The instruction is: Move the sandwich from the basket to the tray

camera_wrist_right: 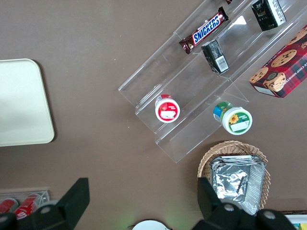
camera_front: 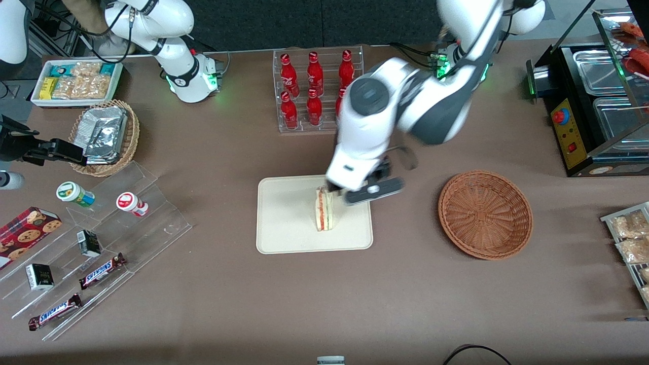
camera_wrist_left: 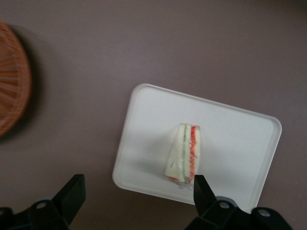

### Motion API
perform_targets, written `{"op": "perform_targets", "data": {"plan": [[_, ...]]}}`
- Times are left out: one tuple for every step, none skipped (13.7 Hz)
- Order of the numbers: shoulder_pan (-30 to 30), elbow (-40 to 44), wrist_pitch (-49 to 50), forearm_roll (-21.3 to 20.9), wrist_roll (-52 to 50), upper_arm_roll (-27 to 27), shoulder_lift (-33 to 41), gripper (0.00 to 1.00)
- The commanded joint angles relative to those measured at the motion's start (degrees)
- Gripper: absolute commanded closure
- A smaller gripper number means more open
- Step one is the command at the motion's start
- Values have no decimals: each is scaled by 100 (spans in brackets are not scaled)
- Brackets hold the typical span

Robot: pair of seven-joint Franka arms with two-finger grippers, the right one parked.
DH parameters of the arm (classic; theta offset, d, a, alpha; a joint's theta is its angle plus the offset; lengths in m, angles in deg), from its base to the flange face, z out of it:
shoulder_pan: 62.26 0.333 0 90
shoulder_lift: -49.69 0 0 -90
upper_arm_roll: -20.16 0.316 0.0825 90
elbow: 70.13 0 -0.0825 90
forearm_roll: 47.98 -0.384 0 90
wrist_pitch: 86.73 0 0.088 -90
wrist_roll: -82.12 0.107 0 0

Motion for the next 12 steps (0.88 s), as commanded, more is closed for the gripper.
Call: {"op": "perform_targets", "data": {"plan": [[322,-251,284,-44,-111,-24,557,1],[446,-251,380,-61,-94,-24,688,1],[560,-251,494,-88,-67,-16,803,1],[770,-251,609,-114,-6,-15,908,1],[972,-260,775,-210,134,-24,1049,1],[1157,-251,1003,-237,457,-24,1181,1],[1376,-251,1249,-176,800,-24,1286,1],[1631,-268,1521,-124,1168,-33,1461,1],[1894,-295,1715,-62,1529,-33,1594,1],[2097,-303,1874,60,1881,-33,1743,1],[2378,-312,2084,175,2302,-33,1875,1],[2615,-330,2278,237,2767,-33,2016,1]]}}
